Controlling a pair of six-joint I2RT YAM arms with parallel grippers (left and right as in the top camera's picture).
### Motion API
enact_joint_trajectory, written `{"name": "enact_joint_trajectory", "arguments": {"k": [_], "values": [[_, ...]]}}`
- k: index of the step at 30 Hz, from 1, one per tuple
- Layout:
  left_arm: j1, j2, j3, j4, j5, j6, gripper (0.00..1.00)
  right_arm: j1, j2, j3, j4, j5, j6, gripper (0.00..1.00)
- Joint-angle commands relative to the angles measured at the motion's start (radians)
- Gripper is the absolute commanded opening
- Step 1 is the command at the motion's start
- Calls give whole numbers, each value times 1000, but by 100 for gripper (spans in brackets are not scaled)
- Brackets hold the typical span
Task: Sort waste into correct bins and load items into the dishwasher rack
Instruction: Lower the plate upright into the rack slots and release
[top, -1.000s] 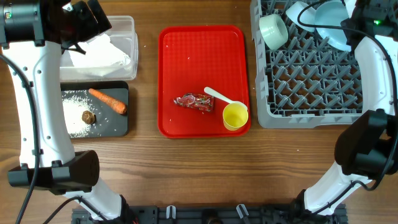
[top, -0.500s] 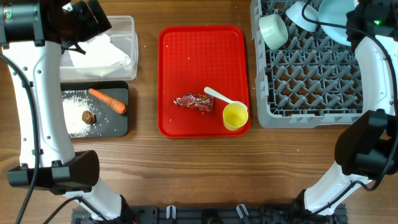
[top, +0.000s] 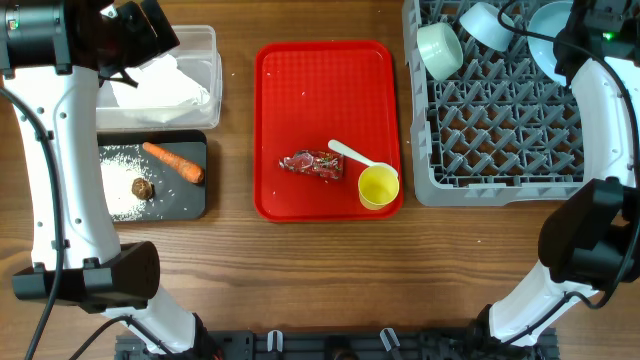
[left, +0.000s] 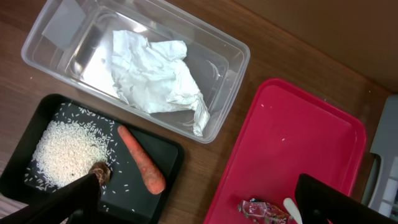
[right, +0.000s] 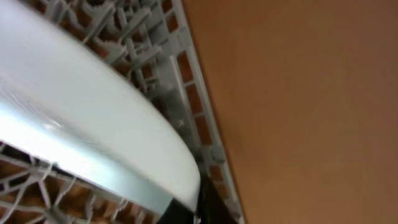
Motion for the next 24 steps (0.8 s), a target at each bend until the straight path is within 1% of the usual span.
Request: {"name": "enact_joint_trajectory", "arguments": {"k": [1,3,7,12,18,24], "values": [[3,4,-5,0,5,-10,100,13,-29,0,-45,-48,80,4],[3,4,-5,0,4,-10,100,18,-29,0,-45,-50,82,4],[3,4,-5,0,4,-10,100,17,-29,0,22,-17,68,4],[3,4,-5,0,4,-10,100,16,-35,0,103,122,68,4],[3,4,-5,0,5,-10,100,18,-38,0,50,161,87,4],[3,4,-5,0,4,-10,100,18,-43,0,-12,162,210,4]]}}
